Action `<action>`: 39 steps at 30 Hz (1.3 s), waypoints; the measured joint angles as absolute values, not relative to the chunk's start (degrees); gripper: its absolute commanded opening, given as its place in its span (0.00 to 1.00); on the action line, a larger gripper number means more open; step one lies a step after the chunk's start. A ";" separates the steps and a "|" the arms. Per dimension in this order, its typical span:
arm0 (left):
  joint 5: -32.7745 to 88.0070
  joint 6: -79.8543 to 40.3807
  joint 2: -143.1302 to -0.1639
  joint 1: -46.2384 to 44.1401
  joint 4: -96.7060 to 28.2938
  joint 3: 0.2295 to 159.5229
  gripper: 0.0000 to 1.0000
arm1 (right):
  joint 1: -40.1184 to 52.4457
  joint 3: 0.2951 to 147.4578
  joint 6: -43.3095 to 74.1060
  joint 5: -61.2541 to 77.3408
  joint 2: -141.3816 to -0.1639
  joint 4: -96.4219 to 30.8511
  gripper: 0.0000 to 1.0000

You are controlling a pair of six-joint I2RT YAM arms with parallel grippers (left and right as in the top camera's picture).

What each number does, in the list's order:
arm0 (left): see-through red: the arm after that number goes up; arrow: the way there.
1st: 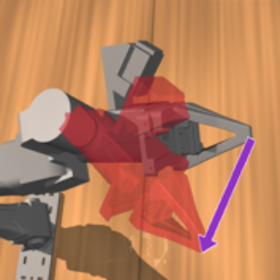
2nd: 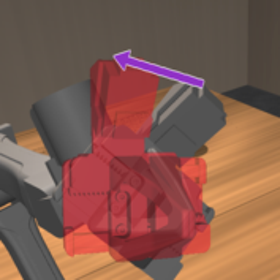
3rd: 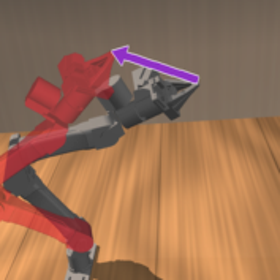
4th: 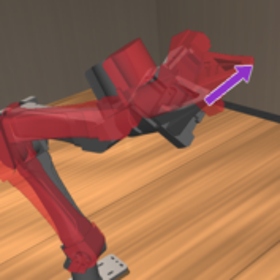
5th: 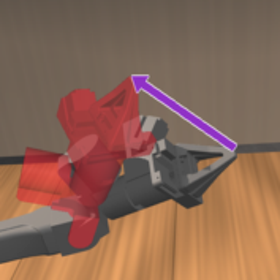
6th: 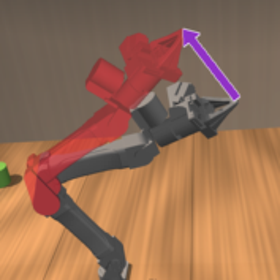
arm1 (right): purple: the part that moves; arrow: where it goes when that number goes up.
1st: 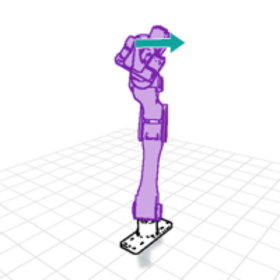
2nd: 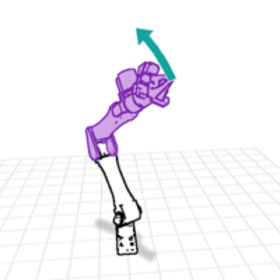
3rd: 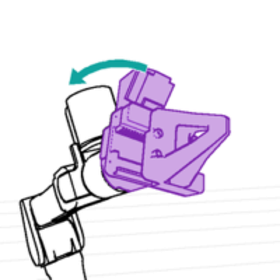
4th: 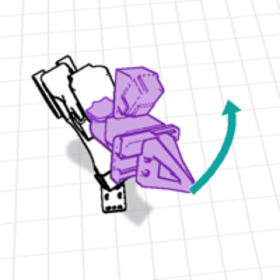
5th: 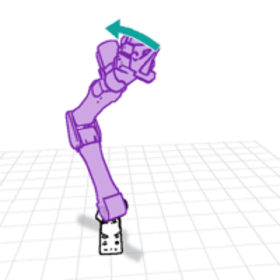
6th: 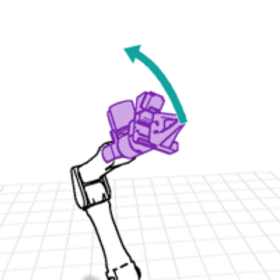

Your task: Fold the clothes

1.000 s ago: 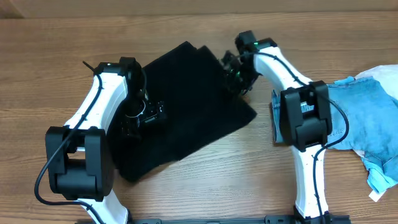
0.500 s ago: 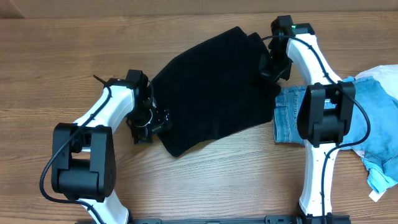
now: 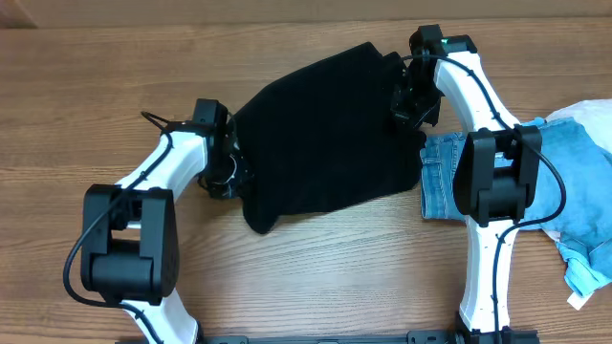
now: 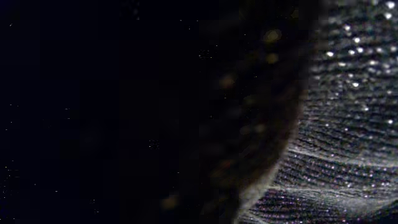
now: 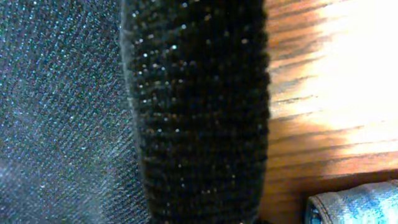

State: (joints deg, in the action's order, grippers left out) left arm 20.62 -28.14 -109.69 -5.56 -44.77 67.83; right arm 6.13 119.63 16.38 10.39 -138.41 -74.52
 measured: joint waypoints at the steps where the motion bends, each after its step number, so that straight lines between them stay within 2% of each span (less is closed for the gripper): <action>1: 20.38 -28.14 -109.80 -2.72 -43.64 67.85 0.04 | 6.13 119.63 16.88 10.66 -138.41 -74.78 0.04; 4: 20.49 -26.81 -110.00 7.09 -42.78 68.05 0.04 | 6.39 119.63 17.54 12.99 -138.41 -75.18 0.04; 6: 21.21 -25.04 -110.48 13.13 -42.89 68.66 0.11 | 7.92 119.63 19.07 14.94 -138.41 -76.27 0.04; 9: 21.34 -22.06 -110.83 16.99 -43.66 71.48 0.19 | 8.62 119.63 21.28 15.81 -138.41 -78.52 0.04; 12: 19.29 -20.10 -111.04 17.74 -45.04 76.31 0.29 | 8.56 119.63 24.69 12.97 -138.41 -80.64 0.04; 13: 17.72 -19.16 -111.04 17.89 -45.36 78.50 0.36 | 8.38 119.63 26.33 11.22 -138.39 -81.60 0.04; 17: 15.38 -17.76 -111.07 18.13 -47.31 86.13 0.47 | 8.71 119.63 33.91 4.84 -137.51 -84.49 0.04; 19: 15.14 -17.45 -111.07 17.98 -49.71 88.33 0.56 | 10.46 119.63 35.42 2.17 -135.57 -83.00 0.04; 21: 15.20 -16.40 -111.11 16.93 -52.82 89.49 0.61 | 12.21 119.66 36.10 0.78 -133.82 -82.06 0.04; 22: 15.38 -16.08 -111.15 16.01 -54.39 89.84 0.68 | 12.38 119.66 36.23 0.43 -133.62 -81.89 0.04; 23: 15.46 -15.77 -111.15 14.50 -55.77 90.06 0.79 | 12.23 119.66 35.99 -0.01 -133.53 -81.54 0.04; 24: 15.68 -15.20 -111.15 12.97 -56.16 90.17 0.84 | 12.08 119.66 35.48 -0.23 -133.34 -81.47 0.04; 30: 16.05 -14.57 -111.18 10.52 -58.28 90.26 0.91 | 14.61 120.75 27.18 -0.64 -127.33 -80.86 0.04; 35: 16.01 -14.57 -111.20 11.16 -62.11 90.45 0.91 | 26.24 120.86 25.23 -1.61 -126.91 -74.98 0.04; 39: 16.01 -14.55 -111.20 11.40 -63.72 90.50 0.91 | 36.18 120.86 25.19 -0.32 -126.91 -70.00 0.10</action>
State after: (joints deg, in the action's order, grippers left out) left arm 16.01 -14.55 -111.20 11.40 -63.72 90.50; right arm 36.18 120.86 25.19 -0.32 -126.91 -70.00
